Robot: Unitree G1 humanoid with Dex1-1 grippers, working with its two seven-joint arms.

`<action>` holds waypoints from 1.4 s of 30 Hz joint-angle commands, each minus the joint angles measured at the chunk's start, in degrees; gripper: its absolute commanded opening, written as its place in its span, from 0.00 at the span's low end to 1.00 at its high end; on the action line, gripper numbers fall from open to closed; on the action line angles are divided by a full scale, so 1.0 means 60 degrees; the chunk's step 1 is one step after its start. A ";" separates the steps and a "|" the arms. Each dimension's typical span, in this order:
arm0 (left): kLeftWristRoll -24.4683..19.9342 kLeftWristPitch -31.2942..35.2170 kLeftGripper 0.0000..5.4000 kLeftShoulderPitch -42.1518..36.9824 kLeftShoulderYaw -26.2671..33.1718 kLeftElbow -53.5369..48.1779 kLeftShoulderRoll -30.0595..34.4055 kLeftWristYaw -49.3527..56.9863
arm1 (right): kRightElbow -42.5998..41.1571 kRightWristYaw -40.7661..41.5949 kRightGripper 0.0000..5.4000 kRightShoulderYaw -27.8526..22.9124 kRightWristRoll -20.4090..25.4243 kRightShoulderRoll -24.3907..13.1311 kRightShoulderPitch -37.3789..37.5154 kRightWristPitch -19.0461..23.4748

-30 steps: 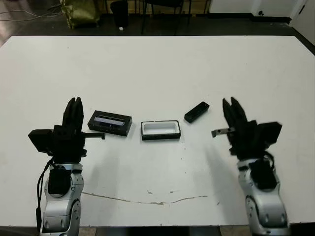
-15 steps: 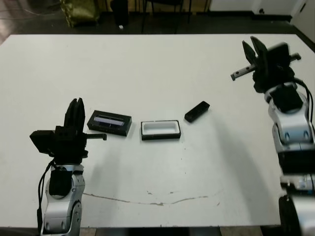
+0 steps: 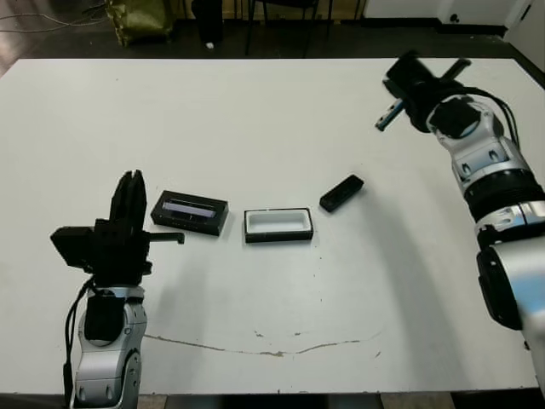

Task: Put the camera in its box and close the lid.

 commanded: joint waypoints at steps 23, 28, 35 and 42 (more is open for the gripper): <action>0.0013 0.0344 0.00 0.0407 -0.0181 -0.0109 -0.0040 0.0051 | 0.0699 0.2986 0.00 0.1278 -0.0620 0.0712 0.0078 0.0504; 0.0060 0.0358 0.00 0.0359 -0.0180 -0.0073 0.0001 0.0043 | 0.0918 0.3267 0.00 0.1227 -0.0573 0.0601 0.0068 0.0555; 0.0083 0.0383 0.00 0.0345 -0.0178 -0.0110 0.0000 0.0069 | 0.1062 0.3439 0.00 0.1303 -0.0653 0.0456 0.0145 0.0411; 0.0057 0.0360 0.00 0.0352 -0.0205 -0.0086 -0.0025 0.0052 | 0.1203 0.3641 0.00 0.1315 -0.0638 0.0437 0.0249 0.0248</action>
